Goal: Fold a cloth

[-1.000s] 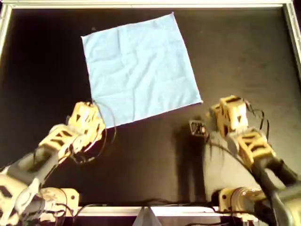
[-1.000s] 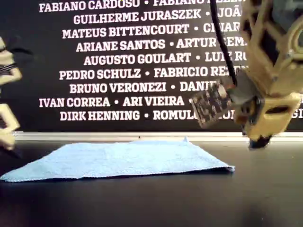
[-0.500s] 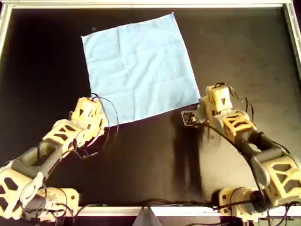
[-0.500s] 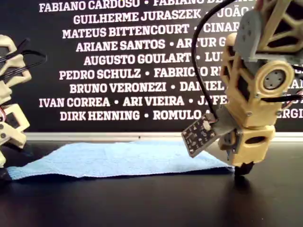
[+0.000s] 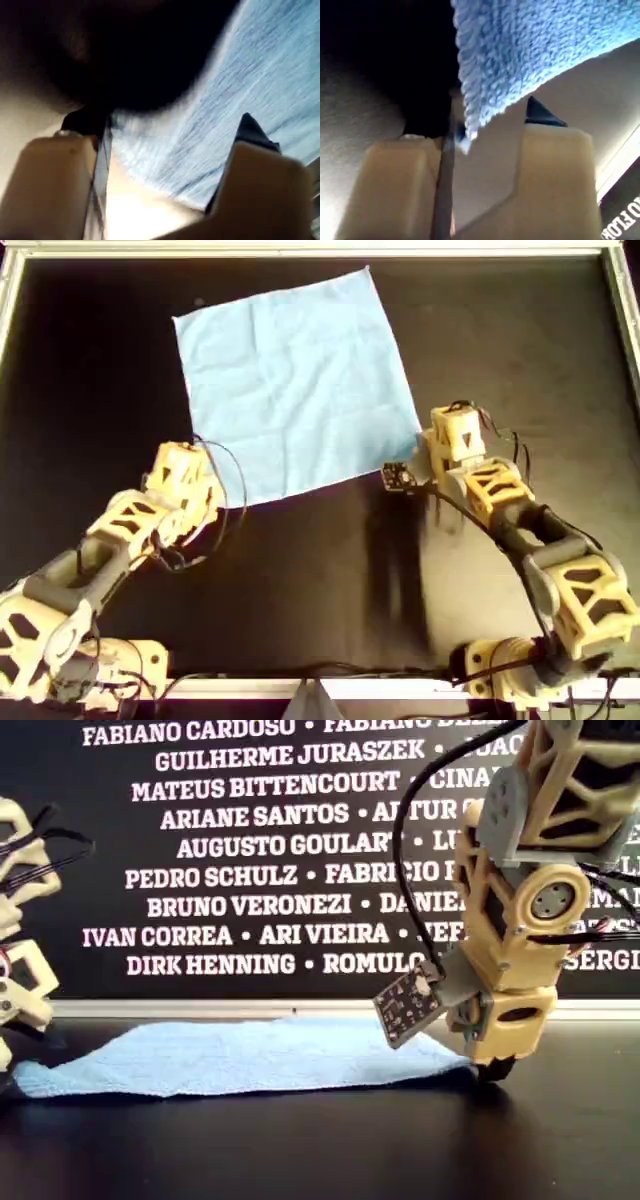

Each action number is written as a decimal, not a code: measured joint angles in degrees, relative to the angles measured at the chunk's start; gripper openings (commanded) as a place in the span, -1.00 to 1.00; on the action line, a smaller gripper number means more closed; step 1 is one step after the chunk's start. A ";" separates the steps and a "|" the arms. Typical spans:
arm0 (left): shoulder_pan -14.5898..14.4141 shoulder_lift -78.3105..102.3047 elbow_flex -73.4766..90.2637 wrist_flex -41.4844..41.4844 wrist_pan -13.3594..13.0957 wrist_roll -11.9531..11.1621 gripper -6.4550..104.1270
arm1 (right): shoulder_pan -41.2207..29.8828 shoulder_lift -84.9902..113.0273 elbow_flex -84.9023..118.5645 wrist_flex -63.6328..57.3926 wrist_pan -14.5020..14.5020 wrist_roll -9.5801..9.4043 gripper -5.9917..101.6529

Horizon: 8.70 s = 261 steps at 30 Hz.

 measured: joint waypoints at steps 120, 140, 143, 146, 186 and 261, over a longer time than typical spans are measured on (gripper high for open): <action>6.24 -22.24 -40.96 0.88 0.09 5.80 -0.90 | -2.11 -2.46 -18.46 0.00 0.26 -0.18 -0.91; 6.42 -49.48 -81.30 0.88 -0.09 6.15 -0.90 | -2.55 -31.03 -59.15 0.00 0.62 -0.18 -0.91; 6.42 -52.12 -85.69 0.88 -0.26 7.91 -0.90 | -2.55 -34.63 -64.16 0.00 0.88 -0.18 -0.91; 6.59 -54.40 -89.74 0.88 -0.35 10.28 -0.90 | -2.90 -37.18 -68.29 0.00 0.26 -0.18 -0.91; 8.35 -75.23 -119.00 0.79 -0.35 12.57 -0.28 | -4.92 -55.46 -93.52 0.00 0.53 -0.18 -0.13; 11.25 59.77 -31.82 60.38 -0.26 -10.46 0.10 | -1.41 39.90 -63.19 65.74 0.44 14.68 -0.02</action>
